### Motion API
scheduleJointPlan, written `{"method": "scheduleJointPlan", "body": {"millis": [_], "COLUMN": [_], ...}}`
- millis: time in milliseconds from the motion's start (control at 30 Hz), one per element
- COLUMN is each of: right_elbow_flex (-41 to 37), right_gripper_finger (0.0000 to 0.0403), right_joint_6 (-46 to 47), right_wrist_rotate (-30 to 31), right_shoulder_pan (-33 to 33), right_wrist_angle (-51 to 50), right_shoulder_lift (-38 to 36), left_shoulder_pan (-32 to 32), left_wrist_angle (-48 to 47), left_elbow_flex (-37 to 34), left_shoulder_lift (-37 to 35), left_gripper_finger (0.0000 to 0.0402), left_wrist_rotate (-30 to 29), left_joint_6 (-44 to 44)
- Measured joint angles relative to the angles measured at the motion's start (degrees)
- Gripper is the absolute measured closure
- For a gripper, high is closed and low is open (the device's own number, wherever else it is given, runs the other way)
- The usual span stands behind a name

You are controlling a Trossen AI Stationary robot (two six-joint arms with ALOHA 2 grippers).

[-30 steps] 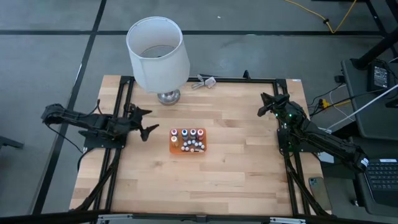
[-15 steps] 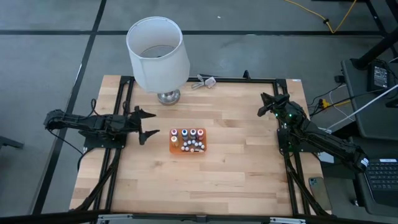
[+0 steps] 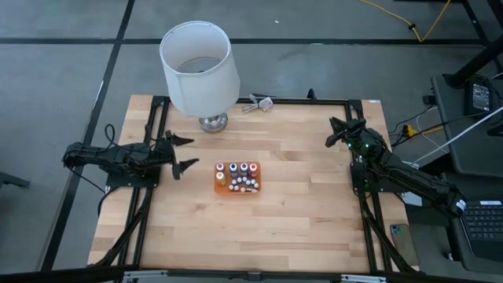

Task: Pick & Place food coloring
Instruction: Return to Home Position

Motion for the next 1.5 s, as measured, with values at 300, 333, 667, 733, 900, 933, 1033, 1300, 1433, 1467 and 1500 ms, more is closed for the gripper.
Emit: {"method": "scheduleJointPlan", "body": {"millis": [300, 333, 667, 733, 900, 933, 1033, 1300, 1433, 1467, 1500], "right_elbow_flex": [0.00, 0.00, -0.01, -0.02, -0.01, 0.00, 0.00, 0.00, -0.02, 0.00, 0.00], "right_gripper_finger": [0.0345, 0.0345, 0.0345, 0.0345, 0.0345, 0.0345, 0.0345, 0.0345, 0.0345, 0.0345, 0.0345], "right_joint_6": [0.00, 0.00, 0.00, 0.00, 0.00, 0.00, 0.00, 0.00, 0.00, 0.00, 0.00], "right_wrist_rotate": [0.00, 0.00, 0.01, 0.02, 0.01, 0.00, 0.00, 0.02, 0.01, 0.01, 0.00], "right_shoulder_pan": [0.00, 0.00, 0.01, 0.00, 0.02, 0.01, 0.02, 0.00, 0.00, 0.00, 0.00], "right_wrist_angle": [0.00, 0.00, 0.00, 0.00, 0.00, 0.01, 0.00, 0.00, 0.00, 0.00, 0.00], "right_shoulder_lift": [0.01, 0.02, 0.00, 0.02, 0.00, 0.00, 0.01, 0.01, 0.02, 0.01, 0.01], "left_shoulder_pan": [0.00, 0.00, 0.00, 0.00, 0.00, 0.00, 0.00, 0.00, 0.00, 0.00, 0.00], "left_wrist_angle": [-0.07, -0.07, -0.07, -0.07, -0.07, -0.07, -0.07, -0.07, -0.07, -0.07, -0.07], "left_elbow_flex": [0.00, 0.00, 0.00, 0.00, 0.00, 0.00, 0.00, 0.00, 0.00, 0.00, 0.00], "left_shoulder_lift": [0.05, 0.07, 0.09, 0.09, 0.09, 0.09, 0.09, 0.09, 0.09, 0.09, 0.09], "left_gripper_finger": [0.0017, 0.0018, 0.0017, 0.0018, 0.0016, 0.0016, 0.0018, 0.0017, 0.0018, 0.0017, 0.0016], "left_wrist_rotate": [-0.45, -0.44, -0.44, -0.44, -0.42, -0.42, -0.42, -0.41, -0.40, -0.40, -0.40], "left_joint_6": [-0.09, -0.41, -1.57, -1.57, -1.57, -1.57, -1.59, -1.57, -1.57, -1.58, -1.60]}}
